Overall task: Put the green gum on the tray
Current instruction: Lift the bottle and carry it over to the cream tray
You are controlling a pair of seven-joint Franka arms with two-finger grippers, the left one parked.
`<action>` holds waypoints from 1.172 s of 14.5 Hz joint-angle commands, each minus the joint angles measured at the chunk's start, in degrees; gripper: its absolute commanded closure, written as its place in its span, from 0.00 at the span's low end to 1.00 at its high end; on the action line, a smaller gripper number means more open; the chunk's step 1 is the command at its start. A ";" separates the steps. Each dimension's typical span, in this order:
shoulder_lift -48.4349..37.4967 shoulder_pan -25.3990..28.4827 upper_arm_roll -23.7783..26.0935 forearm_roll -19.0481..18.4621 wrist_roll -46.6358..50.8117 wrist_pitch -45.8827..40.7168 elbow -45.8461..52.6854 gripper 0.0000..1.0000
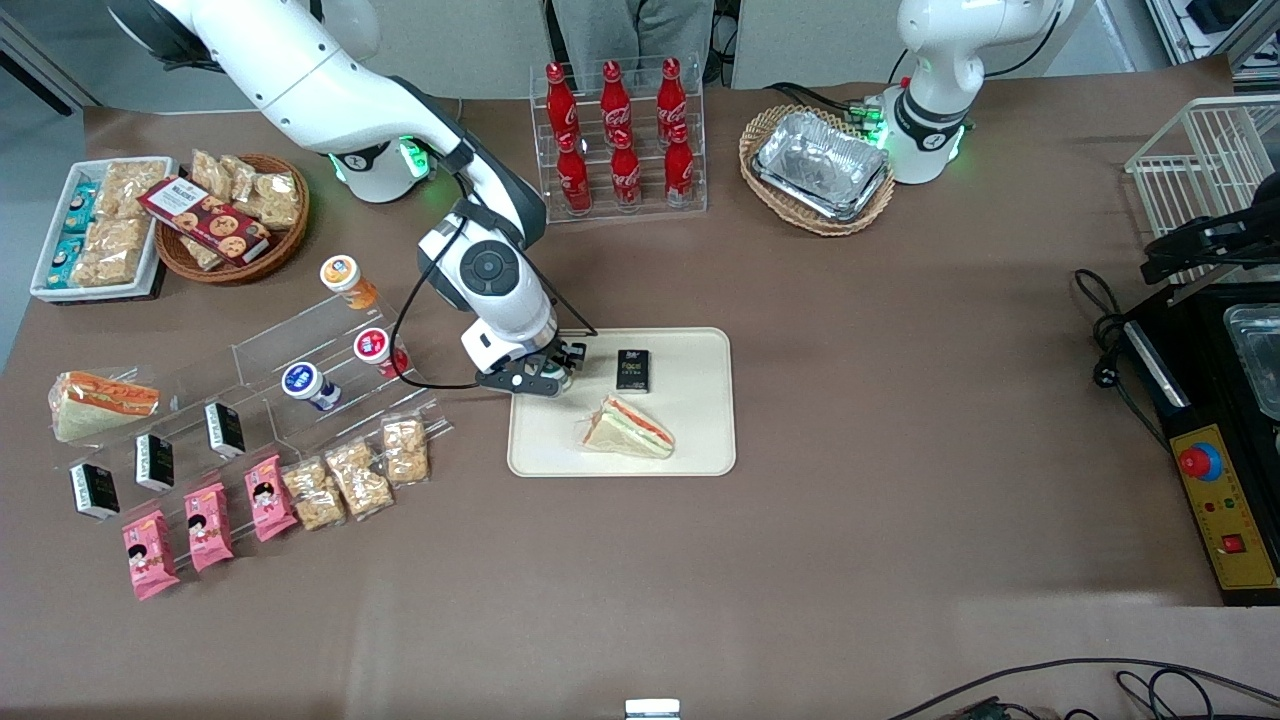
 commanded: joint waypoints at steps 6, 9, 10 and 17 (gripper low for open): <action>0.69 -0.38 -0.02 -2.61 2.20 1.60 -0.23 0.00; 0.17 -0.47 -0.02 -2.61 2.12 0.99 -0.14 0.00; -1.66 -0.82 -0.02 -2.61 1.07 0.03 0.04 0.00; -20.38 -16.78 0.15 12.67 -31.15 -31.05 9.16 0.00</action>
